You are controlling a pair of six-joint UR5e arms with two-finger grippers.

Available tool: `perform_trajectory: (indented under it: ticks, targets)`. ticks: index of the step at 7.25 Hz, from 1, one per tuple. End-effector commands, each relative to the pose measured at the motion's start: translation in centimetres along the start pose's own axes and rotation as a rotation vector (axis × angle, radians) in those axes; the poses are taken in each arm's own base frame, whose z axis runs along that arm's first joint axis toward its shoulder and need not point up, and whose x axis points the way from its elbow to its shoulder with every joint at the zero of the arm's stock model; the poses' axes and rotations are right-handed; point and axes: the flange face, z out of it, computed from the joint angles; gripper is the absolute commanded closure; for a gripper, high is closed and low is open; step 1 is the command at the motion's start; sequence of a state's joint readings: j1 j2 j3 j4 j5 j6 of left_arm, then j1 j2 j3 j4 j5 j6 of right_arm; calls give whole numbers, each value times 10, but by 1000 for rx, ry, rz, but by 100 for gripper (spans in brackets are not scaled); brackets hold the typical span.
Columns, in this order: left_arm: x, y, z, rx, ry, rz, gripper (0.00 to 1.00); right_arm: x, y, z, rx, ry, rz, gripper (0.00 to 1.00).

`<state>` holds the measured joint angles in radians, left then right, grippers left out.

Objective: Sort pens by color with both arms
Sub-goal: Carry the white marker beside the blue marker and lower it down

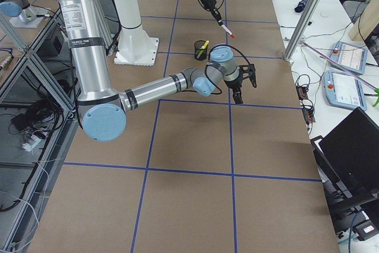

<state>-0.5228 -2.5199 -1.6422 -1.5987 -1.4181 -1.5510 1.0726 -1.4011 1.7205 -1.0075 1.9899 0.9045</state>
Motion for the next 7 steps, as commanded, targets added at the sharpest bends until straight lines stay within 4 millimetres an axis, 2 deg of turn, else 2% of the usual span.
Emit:
perform_trajectory:
  ticks: [1, 2, 3, 5, 7]
  targets:
    - [-9, -19, 90, 100, 90, 35, 100, 1, 3, -3, -1, -7, 1, 0]
    - [-15, -19, 127, 139, 101, 52, 100, 2, 3, -4, 5, -5, 8, 0]
    - [-16, -18, 144, 146, 99, 54, 100, 3, 4, -8, 8, -6, 12, 0]
    - [14, -3, 164, 124, 62, 69, 100, 4, 5, -6, 7, -2, 13, 0]
    - [11, 4, 171, 118, 47, 77, 100, 6, 6, -5, 7, 1, 13, 0]
